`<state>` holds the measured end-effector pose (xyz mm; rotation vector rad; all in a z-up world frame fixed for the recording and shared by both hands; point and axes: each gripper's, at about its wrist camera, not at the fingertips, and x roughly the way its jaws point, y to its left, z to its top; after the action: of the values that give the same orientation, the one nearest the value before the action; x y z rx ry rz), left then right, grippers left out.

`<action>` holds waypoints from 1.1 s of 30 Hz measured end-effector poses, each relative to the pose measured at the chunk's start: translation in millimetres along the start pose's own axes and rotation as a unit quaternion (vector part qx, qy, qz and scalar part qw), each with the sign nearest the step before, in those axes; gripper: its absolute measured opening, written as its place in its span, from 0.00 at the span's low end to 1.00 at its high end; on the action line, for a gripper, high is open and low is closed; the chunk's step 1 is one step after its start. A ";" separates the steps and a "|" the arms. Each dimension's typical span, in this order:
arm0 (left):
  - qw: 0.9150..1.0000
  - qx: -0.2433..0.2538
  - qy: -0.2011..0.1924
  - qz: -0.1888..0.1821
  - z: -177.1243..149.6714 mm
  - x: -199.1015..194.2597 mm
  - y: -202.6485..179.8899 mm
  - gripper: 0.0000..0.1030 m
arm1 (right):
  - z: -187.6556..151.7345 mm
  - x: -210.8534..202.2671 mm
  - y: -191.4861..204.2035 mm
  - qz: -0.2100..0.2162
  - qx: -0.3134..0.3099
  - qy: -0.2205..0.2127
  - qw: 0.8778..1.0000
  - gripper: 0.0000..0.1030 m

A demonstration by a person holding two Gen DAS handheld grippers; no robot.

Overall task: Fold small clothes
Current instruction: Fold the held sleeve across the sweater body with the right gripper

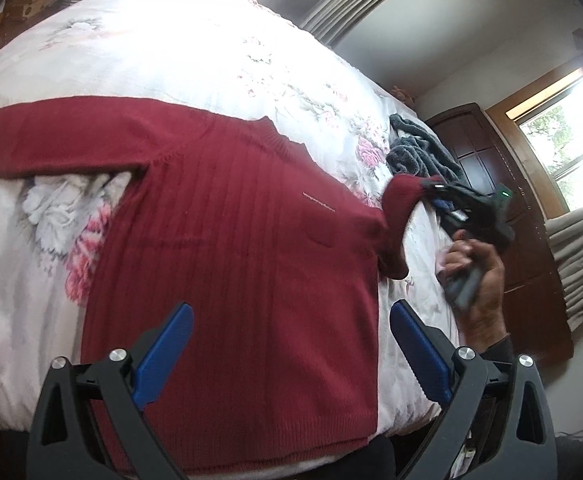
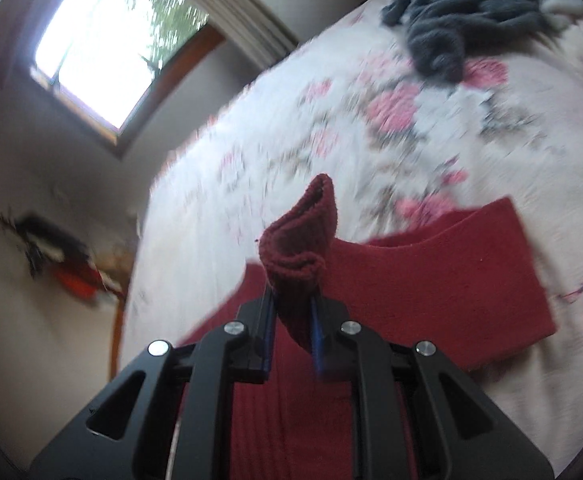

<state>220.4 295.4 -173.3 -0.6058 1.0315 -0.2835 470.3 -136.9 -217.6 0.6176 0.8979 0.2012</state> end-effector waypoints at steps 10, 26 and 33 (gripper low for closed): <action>0.997 -0.046 0.041 -0.054 36.5 68.3 21.2 0.96 | -90.0 115.9 35.7 -0.055 -0.116 0.112 0.985 0.34; 0.948 -0.214 0.172 -0.158 81.1 295.2 8.6 0.96 | -204.0 -66.6 -92.0 -0.130 -0.141 -0.019 0.981 0.57; 0.957 -0.223 0.157 -0.094 98.4 326.8 14.6 0.94 | -234.8 -53.9 -135.9 -0.101 -0.084 -0.014 0.991 0.46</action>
<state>467.0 179.2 -379.2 -1.0978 1.3616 -0.3227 241.7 -171.2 -369.4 0.3695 0.8994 0.0848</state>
